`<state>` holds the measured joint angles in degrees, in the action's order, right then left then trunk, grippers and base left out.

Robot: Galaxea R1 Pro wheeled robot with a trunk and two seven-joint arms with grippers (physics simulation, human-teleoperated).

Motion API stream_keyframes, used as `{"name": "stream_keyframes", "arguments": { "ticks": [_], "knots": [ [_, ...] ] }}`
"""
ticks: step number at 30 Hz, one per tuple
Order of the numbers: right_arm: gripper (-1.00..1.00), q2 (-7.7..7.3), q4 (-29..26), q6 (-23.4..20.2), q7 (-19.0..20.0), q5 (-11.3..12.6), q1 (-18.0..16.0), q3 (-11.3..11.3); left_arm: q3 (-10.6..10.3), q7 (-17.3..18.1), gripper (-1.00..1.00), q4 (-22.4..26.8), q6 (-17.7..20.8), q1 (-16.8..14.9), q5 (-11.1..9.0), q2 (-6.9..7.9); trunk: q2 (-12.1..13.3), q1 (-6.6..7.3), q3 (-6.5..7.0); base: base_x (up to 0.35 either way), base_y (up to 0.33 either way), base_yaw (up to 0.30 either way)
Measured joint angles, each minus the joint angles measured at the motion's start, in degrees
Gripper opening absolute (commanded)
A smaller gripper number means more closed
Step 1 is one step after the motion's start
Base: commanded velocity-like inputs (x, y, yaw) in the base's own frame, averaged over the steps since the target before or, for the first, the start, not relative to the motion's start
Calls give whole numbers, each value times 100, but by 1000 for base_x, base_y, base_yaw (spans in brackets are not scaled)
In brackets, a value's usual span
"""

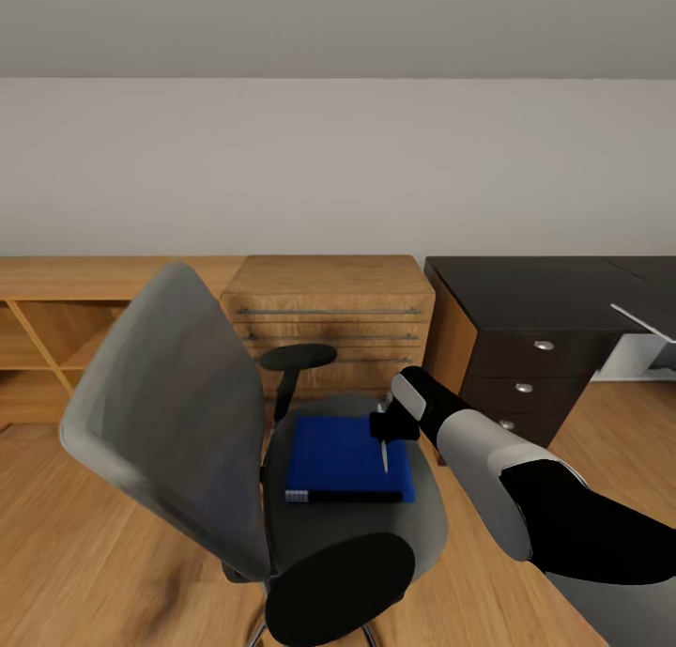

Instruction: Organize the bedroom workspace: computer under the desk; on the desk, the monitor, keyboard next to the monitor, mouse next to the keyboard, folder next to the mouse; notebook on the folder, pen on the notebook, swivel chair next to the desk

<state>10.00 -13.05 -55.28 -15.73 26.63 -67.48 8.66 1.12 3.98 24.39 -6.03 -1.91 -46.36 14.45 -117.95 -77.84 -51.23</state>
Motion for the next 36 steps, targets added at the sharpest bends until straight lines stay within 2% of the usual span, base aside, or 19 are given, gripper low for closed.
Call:
{"name": "stream_keyframes", "arguments": {
  "ticks": [20, 27, 32, 36],
  "knots": [
    [-100, 0, -10, 17, 6, 6, 0, 0, -12, -4, 100, -9, 2, 0, 4, -18, 802, 439, 359, 0, 0, 0],
    [-100, 0, -23, 18, 7, -8, 0, 11, -11, 0, 100, -157, 3, 0, 10, -38, 1083, 593, 485, 0, 0, 0],
    [-100, -113, -43, 68, 4, -24, 0, 13, -14, 1, 100, -170, 3, 0, 11, -42, 1284, 703, 574, 0, 0, 0],
    [-100, -134, -19, 296, 2, -23, 3, 17, -15, 1, 100, -172, 3, 0, 11, -49, 1444, 791, 646, 0, 0, 0]
  ]
}}
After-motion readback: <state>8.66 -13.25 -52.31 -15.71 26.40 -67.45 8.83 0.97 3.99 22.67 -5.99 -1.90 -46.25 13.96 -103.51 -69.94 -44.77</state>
